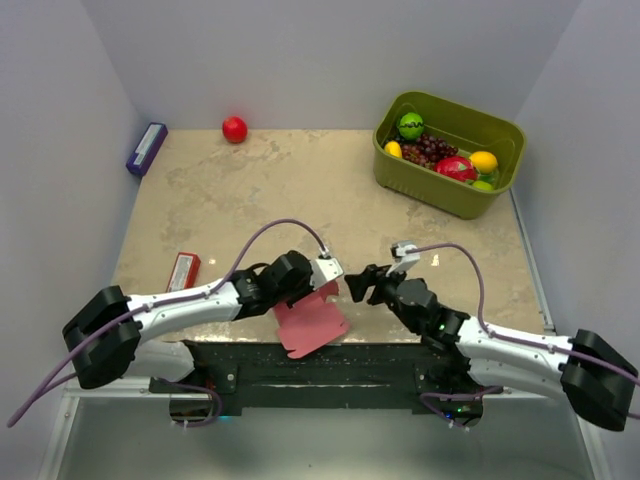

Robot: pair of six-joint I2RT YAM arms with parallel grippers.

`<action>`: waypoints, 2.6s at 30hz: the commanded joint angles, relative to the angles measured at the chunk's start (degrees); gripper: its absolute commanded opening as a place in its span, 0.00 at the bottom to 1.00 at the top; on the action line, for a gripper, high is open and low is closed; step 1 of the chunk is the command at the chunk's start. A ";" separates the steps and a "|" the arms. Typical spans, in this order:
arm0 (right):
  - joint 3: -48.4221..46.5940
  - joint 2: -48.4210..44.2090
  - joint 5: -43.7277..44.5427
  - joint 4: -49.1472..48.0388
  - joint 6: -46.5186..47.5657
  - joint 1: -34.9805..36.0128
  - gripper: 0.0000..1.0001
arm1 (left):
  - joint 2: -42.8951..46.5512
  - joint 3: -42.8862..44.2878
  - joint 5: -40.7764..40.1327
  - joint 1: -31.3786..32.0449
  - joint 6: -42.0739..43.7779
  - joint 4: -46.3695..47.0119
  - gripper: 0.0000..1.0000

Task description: Fold the paper box

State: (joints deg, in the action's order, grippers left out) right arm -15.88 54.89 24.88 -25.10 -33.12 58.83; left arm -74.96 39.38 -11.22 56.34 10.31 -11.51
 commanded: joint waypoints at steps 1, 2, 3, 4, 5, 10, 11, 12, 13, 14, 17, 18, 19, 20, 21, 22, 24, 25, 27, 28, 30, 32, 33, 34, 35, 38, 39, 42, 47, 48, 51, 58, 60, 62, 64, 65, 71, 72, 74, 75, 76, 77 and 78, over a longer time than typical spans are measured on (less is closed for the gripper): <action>5.76 -4.53 -4.75 -1.25 -4.14 -6.96 0.72 | 2.10 -1.58 -0.29 0.35 2.09 1.58 0.00; 6.55 -4.88 -5.45 -1.79 -4.23 -7.67 0.72 | 2.36 -1.58 0.32 0.44 2.26 1.58 0.00; 6.48 -4.19 -6.24 -2.14 -3.79 -8.28 0.71 | 2.71 -1.58 1.63 0.44 2.87 1.66 0.00; 6.30 -3.05 -8.25 -3.19 -3.27 -9.25 0.70 | 3.06 -1.84 1.90 0.53 3.05 1.84 0.00; 5.95 -0.25 -9.14 -4.07 -2.57 -9.69 0.70 | 3.59 -1.93 2.26 0.53 3.31 2.01 0.00; 4.54 12.23 -15.90 -14.06 -0.89 -11.19 0.63 | 4.47 -2.46 1.56 0.97 5.51 2.45 0.00; 3.85 14.60 -16.88 -16.10 0.24 -11.19 0.63 | 4.12 -2.46 1.12 1.06 5.78 2.54 0.00; 3.49 18.11 -17.58 -17.77 0.78 -11.19 0.62 | 3.86 -2.46 0.25 1.32 6.30 2.46 0.00; 3.14 20.06 -18.46 -21.01 1.30 -11.19 0.62 | 3.51 -2.20 -0.37 1.84 6.57 2.37 0.00; 2.70 21.38 -20.30 -22.69 2.61 -11.19 0.61 | 2.89 -2.20 -0.99 2.20 6.74 2.28 0.00; 2.34 24.82 -23.90 -27.80 4.64 -11.19 0.59 | 1.66 -2.20 -4.24 4.04 7.45 2.10 0.00; 2.26 25.17 -24.53 -28.16 5.00 -11.19 0.58 | 1.40 -2.20 -6.07 4.57 7.80 2.10 0.00; 2.17 25.70 -24.79 -29.12 5.26 -11.28 0.58 | 1.13 -2.37 -6.87 5.35 7.97 2.10 0.00; 2.52 26.05 -25.93 -29.91 5.78 -11.19 0.57 | 0.78 -2.37 -7.66 5.80 8.15 2.10 0.00; 2.61 26.31 -27.68 -30.70 6.05 -11.19 0.54 | 0.60 -2.46 -8.80 6.50 8.41 2.36 0.00; 2.78 27.01 -28.74 -31.93 6.23 -11.19 0.53 | 0.43 -2.64 -9.25 6.77 8.50 2.45 0.00; 3.66 27.72 -30.76 -34.47 5.97 -11.19 0.51 | -0.45 -2.55 -10.74 7.64 8.76 2.45 0.00; 4.18 28.16 -31.21 -35.71 5.79 -11.19 0.50 | -0.71 -2.55 -11.27 7.91 8.85 2.45 0.00; 5.68 29.21 -32.00 -38.77 4.74 -11.19 0.50 | -1.68 -2.81 -13.28 9.22 9.29 2.45 0.00; 6.03 29.48 -32.79 -39.40 4.47 -11.19 0.49 | -2.12 -2.90 -13.65 9.58 9.38 2.63 0.00; 6.47 30.62 -33.49 -40.54 3.95 -11.19 0.49 | -3.52 -2.90 -15.13 10.72 9.73 2.54 0.00; 6.91 32.28 -34.37 -41.95 3.68 -11.19 0.48 | -4.92 -2.81 -15.76 11.16 9.91 2.28 0.00; 7.00 32.82 -34.46 -43.18 3.68 -11.19 0.48 | -5.37 -2.81 -16.37 11.77 10.00 2.19 0.00; 7.26 33.43 -34.55 -43.88 3.59 -11.19 0.48 | -5.72 -2.81 -16.55 12.04 10.00 2.28 0.00; 7.44 33.96 -34.73 -44.85 3.51 -11.19 0.48 | -6.33 -2.81 -16.72 12.22 10.00 2.11 0.00; 7.79 36.15 -35.69 -48.28 4.29 -11.10 0.48 | -7.30 -2.90 -16.55 12.83 10.17 1.84 0.00; 7.97 37.64 -35.78 -50.20 4.38 -11.10 0.48 | -7.57 -2.99 -16.55 13.27 10.26 1.75 0.00; 9.11 41.15 -35.96 -56.51 4.91 -11.19 0.50 | -8.36 -3.25 -16.38 13.97 10.87 1.66 0.00; 9.90 47.75 -35.69 -65.84 4.48 -11.10 0.52 | -9.68 -3.52 -15.24 15.12 11.84 1.14 0.00; 9.99 48.81 -35.61 -69.34 4.38 -11.10 0.53 | -9.94 -3.69 -15.14 15.64 11.93 1.14 0.00; 11.30 51.36 -34.64 -75.16 4.03 -11.10 0.53 | -10.30 -3.95 -15.49 16.26 12.46 1.14 0.00; 12.89 48.56 -30.07 -74.65 6.22 -11.10 0.52 | -9.77 -4.48 -14.62 17.32 12.72 1.23 0.00; 12.28 47.42 -29.89 -73.60 6.84 -11.10 0.52 | -9.33 -4.57 -13.30 17.32 12.81 1.22 0.00; 11.22 46.80 -29.63 -72.38 7.72 -11.02 0.51 | -8.80 -4.75 -12.77 17.32 12.81 1.31 0.00; 10.70 46.36 -28.93 -72.37 8.77 -10.66 0.50 | -8.71 -4.75 -12.86 17.32 12.72 1.22 0.00; 10.43 46.18 -28.58 -72.11 9.04 -10.49 0.49 | -8.71 -4.66 -12.68 17.40 12.81 1.14 0.00; 7.53 46.01 -28.66 -70.53 10.80 -9.87 0.48 | -9.06 -4.66 -12.16 17.32 12.81 1.23 0.00; 6.57 45.83 -28.92 -69.83 10.97 -9.87 0.47 | -8.98 -4.66 -11.98 17.32 12.72 1.22 0.00; 5.86 44.86 -29.01 -68.51 11.68 -9.70 0.47 | -8.98 -4.66 -11.89 17.32 12.72 1.23 0.00; 5.69 44.60 -28.75 -68.33 11.77 -9.70 0.47 | -8.89 -4.66 -11.80 17.32 12.81 1.31 0.00; 5.51 44.08 -28.75 -68.06 12.03 -9.70 0.47 | -8.89 -4.66 -11.72 17.32 12.81 1.31 0.00; 5.51 43.90 -28.58 -67.89 12.12 -9.70 0.47 | -8.89 -4.75 -11.63 17.32 12.81 1.31 0.00; 5.42 43.63 -28.58 -67.89 12.29 -9.70 0.47 | -8.98 -4.75 -11.37 17.32 12.81 1.40 0.00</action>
State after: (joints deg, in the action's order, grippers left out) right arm -8.38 100.05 -5.52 -77.43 -23.68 48.80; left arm -81.41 37.60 -33.43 72.88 24.62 -3.81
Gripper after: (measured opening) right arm 0.476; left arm 0.180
